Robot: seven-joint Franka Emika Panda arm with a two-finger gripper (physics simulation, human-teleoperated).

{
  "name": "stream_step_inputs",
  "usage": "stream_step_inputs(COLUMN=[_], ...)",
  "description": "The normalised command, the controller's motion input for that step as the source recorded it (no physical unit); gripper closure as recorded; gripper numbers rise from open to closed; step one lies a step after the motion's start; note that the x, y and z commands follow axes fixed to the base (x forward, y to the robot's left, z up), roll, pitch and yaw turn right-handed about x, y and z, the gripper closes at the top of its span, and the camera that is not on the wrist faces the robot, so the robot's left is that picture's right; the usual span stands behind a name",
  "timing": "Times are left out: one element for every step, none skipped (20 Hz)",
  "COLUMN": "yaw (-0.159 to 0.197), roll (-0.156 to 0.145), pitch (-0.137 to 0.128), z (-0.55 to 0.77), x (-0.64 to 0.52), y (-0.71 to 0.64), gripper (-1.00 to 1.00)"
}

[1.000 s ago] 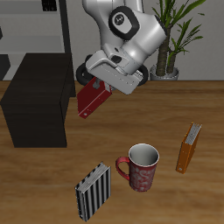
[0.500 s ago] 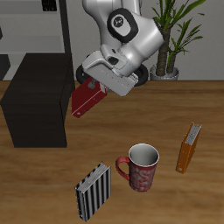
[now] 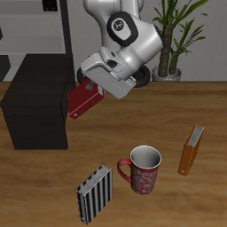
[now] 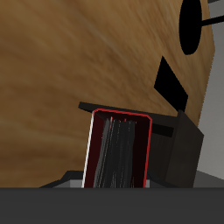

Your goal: Place the red book in the top region of the shelf

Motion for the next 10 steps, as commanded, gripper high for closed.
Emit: stream_step_inputs(yaw=[-0.030, 0.012, -0.002, 0.018, -0.001, -0.008, -0.003, 0.016, 0.003, 0.002], roll=[-0.071, 0.007, -0.012, -0.022, -0.007, 0.002, -0.031, 0.005, -0.041, -0.011], pitch=[0.006, -0.007, 0.010, 0.012, -0.009, 0.013, 0.018, 0.003, 0.000, 0.010], z=[-0.09, -0.02, -0.07, -0.10, -0.02, -0.05, -0.10, -0.09, -0.11, -0.10], x=[-0.04, -0.09, 0.01, -0.10, -0.04, 0.04, 0.03, -0.09, 0.07, 0.02], y=[-0.23, -0.02, -0.11, -0.10, -0.08, -0.09, -0.13, 0.00, -0.20, -0.08], gripper=[1.00, 1.00, 1.00, 1.00, 1.00, 1.00, 1.00, 1.00, 1.00, 1.00])
